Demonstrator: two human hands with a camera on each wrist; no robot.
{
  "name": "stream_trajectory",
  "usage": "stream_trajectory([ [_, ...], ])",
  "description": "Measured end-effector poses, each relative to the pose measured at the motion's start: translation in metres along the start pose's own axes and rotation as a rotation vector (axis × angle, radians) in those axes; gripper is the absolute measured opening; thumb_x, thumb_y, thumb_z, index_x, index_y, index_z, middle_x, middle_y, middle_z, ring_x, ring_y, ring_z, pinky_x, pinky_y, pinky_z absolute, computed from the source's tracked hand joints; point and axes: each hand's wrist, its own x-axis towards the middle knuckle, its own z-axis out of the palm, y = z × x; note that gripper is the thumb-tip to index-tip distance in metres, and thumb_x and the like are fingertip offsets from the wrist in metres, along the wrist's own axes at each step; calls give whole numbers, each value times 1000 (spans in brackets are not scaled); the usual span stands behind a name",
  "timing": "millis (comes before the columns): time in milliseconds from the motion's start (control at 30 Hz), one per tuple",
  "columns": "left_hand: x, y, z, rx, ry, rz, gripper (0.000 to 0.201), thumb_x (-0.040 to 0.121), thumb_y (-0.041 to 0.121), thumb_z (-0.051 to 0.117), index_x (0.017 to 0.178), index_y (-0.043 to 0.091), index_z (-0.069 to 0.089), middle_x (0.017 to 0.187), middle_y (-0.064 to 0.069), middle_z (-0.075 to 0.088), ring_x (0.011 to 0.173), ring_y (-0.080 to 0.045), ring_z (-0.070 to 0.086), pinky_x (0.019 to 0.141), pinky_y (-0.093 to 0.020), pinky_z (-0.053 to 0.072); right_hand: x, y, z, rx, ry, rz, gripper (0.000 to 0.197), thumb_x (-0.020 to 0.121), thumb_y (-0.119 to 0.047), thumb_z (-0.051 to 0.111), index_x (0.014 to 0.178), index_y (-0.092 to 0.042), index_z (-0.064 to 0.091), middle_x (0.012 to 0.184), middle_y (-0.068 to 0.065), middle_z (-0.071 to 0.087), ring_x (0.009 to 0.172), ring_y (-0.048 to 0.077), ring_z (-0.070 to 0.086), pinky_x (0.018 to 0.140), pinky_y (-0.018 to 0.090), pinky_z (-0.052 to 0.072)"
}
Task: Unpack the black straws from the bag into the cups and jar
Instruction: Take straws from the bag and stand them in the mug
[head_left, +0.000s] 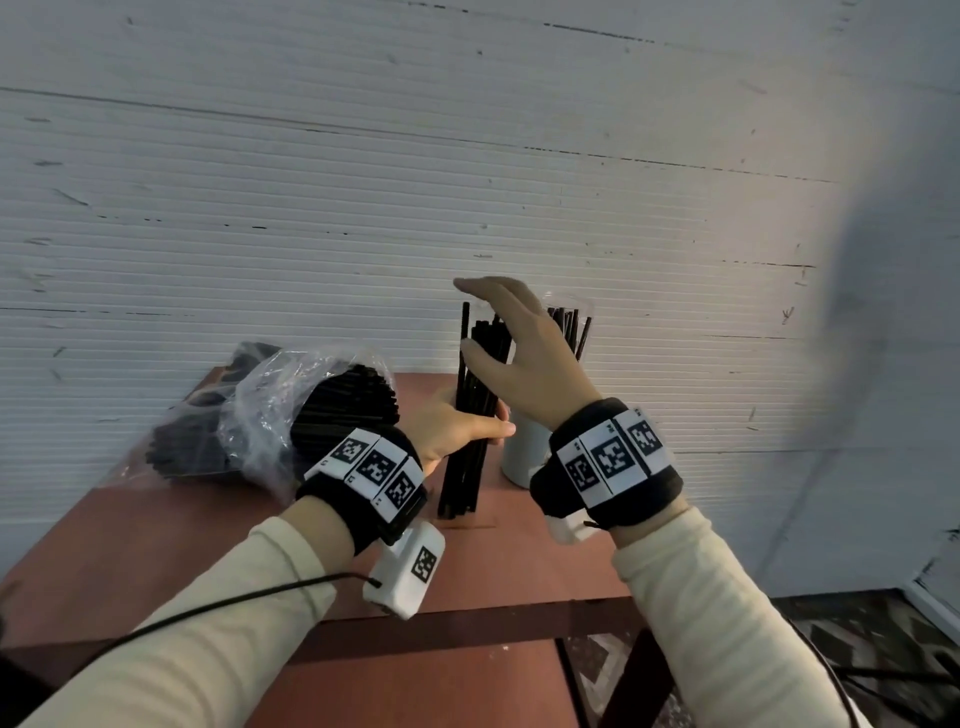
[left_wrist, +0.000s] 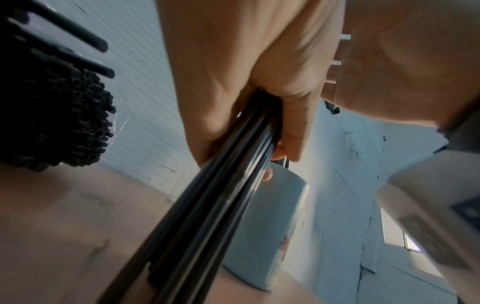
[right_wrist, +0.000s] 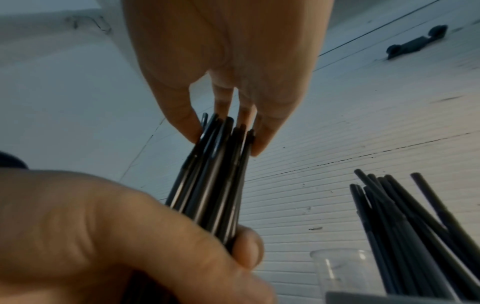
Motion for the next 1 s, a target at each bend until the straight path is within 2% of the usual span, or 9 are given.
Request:
stream_trajectory([
  [100,0,-2,0,14,-3,16,33,81,2,72,110,-11,63,110,-28,65,101,-36,65,83,-24,55,1,3,4,-67,-43,-9,35,90,-19,60,125,-20,60,126,0,52,120,17,48,107,31,35],
  [233,2,-6,-3,51,-45,-3,39,73,13,80,106,-3,66,108,-21,68,105,-31,65,96,-35,51,0,5,7,-28,13,-1,30,89,-14,59,120,-16,61,118,0,55,101,6,52,89,6,36],
  [367,3,-9,-6,100,-69,-48,32,69,15,81,94,-1,70,98,-17,71,102,-29,66,103,-40,47,-4,8,12,-38,24,-31,24,86,-4,57,108,-10,65,109,2,54,94,11,54,84,5,36],
  [467,1,-12,-5,123,-161,-98,30,75,25,81,92,4,71,88,-10,70,90,-18,67,94,-24,51,-7,8,14,-41,24,-34,22,85,-5,59,105,-10,66,107,2,52,91,12,54,82,7,37],
  [567,-8,-3,-2,110,-192,-95,26,89,33,66,78,8,68,76,0,68,76,-9,63,72,-15,50,-9,4,7,-33,50,-24,42,84,-15,67,124,-12,56,121,4,45,104,6,46,90,2,33],
  [733,-18,18,-2,224,-158,48,35,86,46,64,66,17,65,72,-3,66,83,-16,64,100,-39,45,-20,-8,-16,109,137,139,82,71,-40,82,137,-24,35,129,-4,34,112,9,47,91,16,45],
  [800,-23,27,0,300,-238,112,25,86,42,66,77,19,69,80,-5,69,88,-21,67,97,-43,50,-23,-9,-26,154,-10,202,72,70,-42,82,129,-22,45,115,-9,43,106,5,49,89,19,45],
  [900,-29,37,7,437,-361,153,25,91,30,65,92,5,70,90,-11,71,90,-20,68,89,-32,55,-28,-8,-31,176,-326,220,37,79,-32,78,108,-15,62,74,-20,56,72,-6,55,69,12,43],
  [1000,-25,35,14,426,-380,180,23,88,24,69,85,1,69,76,-6,69,78,-15,67,78,-27,56,-32,-5,-28,151,-309,190,13,85,-18,72,87,-6,67,72,-7,67,69,6,62,65,22,49],
])
